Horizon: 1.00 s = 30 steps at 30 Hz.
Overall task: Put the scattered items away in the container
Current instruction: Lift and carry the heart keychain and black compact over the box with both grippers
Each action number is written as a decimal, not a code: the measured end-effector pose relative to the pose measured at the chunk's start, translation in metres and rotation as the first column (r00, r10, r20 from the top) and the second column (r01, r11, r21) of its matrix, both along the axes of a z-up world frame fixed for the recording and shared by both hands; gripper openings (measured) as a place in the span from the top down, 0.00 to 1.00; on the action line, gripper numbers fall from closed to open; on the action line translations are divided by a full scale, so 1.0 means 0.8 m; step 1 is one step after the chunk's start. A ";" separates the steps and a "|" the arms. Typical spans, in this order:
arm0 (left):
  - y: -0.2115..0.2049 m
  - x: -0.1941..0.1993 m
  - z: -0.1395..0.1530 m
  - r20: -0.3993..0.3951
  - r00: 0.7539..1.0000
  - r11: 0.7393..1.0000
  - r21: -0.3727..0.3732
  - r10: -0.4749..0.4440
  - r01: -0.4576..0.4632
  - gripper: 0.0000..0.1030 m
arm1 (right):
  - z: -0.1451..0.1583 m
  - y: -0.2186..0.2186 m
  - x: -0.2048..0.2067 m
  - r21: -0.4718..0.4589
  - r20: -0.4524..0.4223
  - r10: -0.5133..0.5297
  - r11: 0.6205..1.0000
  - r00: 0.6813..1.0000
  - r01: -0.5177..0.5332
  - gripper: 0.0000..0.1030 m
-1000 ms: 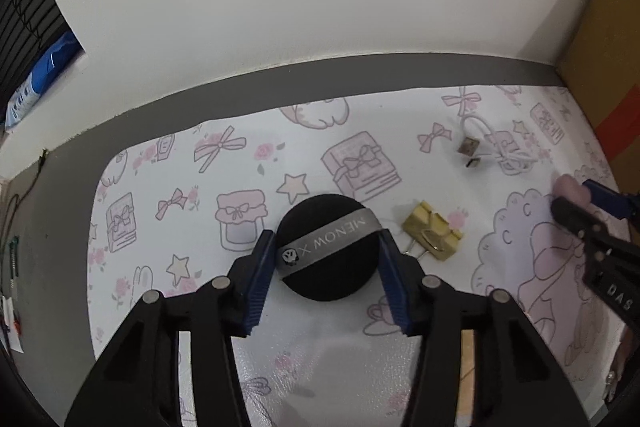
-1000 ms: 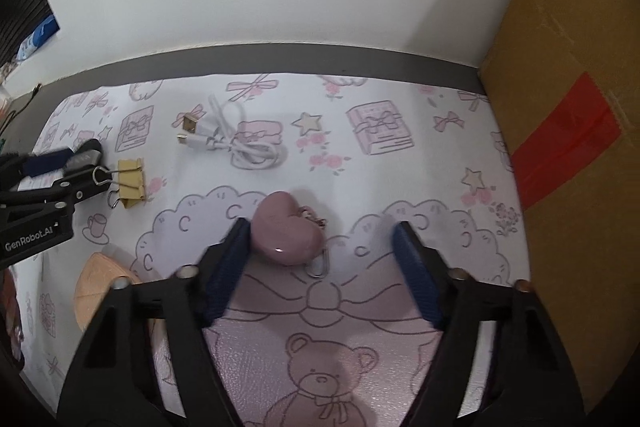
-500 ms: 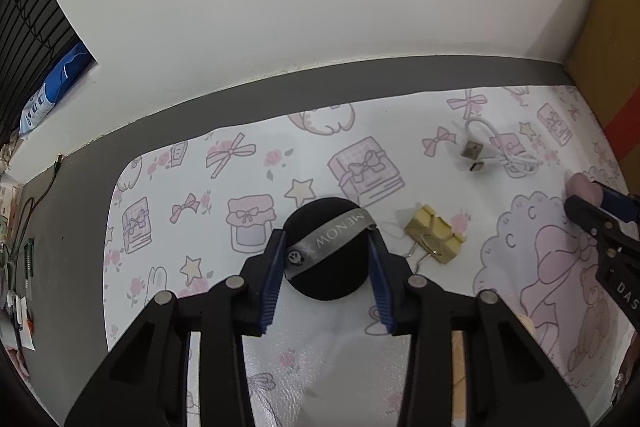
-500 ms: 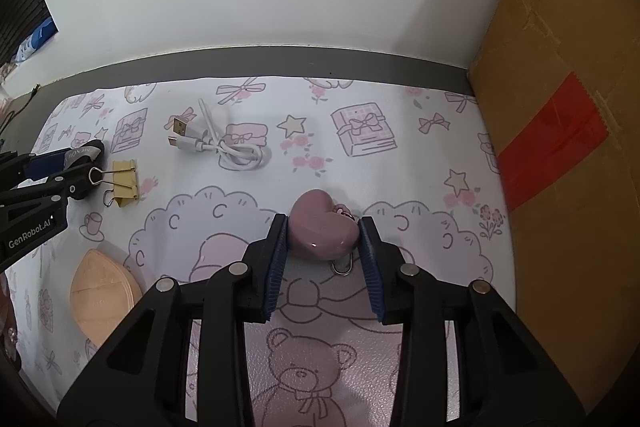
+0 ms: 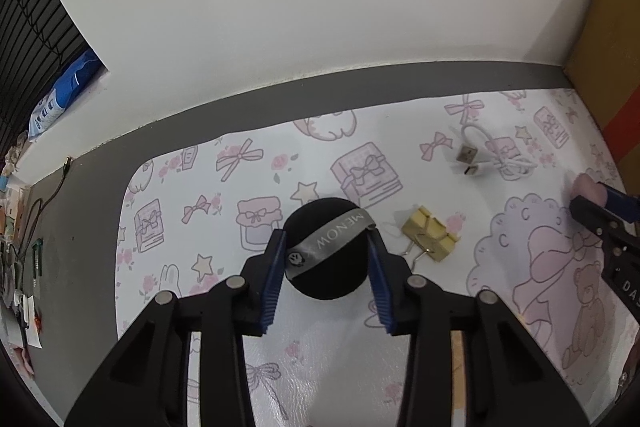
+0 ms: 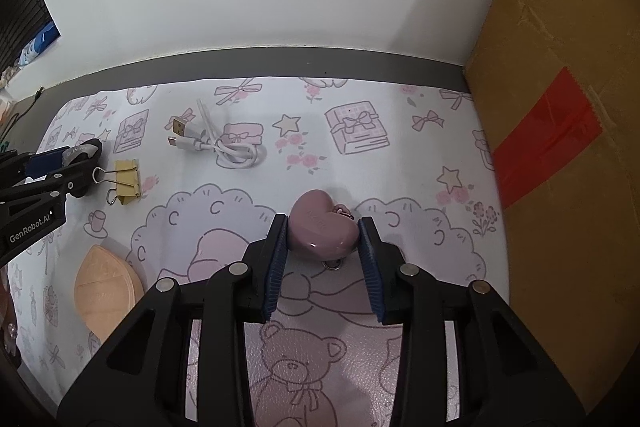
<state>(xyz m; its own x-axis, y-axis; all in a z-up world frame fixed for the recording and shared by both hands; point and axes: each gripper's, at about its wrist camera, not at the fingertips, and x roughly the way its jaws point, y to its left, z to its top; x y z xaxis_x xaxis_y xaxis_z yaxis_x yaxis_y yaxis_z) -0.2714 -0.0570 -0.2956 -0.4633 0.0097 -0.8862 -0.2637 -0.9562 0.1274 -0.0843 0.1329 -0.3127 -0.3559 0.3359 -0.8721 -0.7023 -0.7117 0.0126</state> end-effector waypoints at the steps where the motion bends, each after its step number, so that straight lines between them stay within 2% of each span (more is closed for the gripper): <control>1: 0.001 0.002 0.004 -0.002 1.000 1.000 0.000 0.000 0.000 0.62 | 0.000 -0.003 -0.001 0.002 -0.001 0.001 1.000 1.000 -0.001 0.65; 6: 0.007 0.014 0.033 -0.018 1.000 1.000 0.005 -0.006 0.006 0.62 | 0.018 -0.010 0.000 0.007 -0.008 0.006 1.000 1.000 -0.006 0.65; 14: -0.012 0.024 0.104 -0.061 0.998 1.000 0.026 0.004 -0.002 0.62 | 0.073 -0.019 0.006 0.031 -0.044 0.006 1.000 0.999 -0.005 0.65; 30: -0.032 0.085 0.251 -0.175 0.984 0.997 0.075 0.014 -0.001 0.62 | 0.240 -0.076 0.059 0.115 -0.124 0.001 0.993 0.992 0.013 0.65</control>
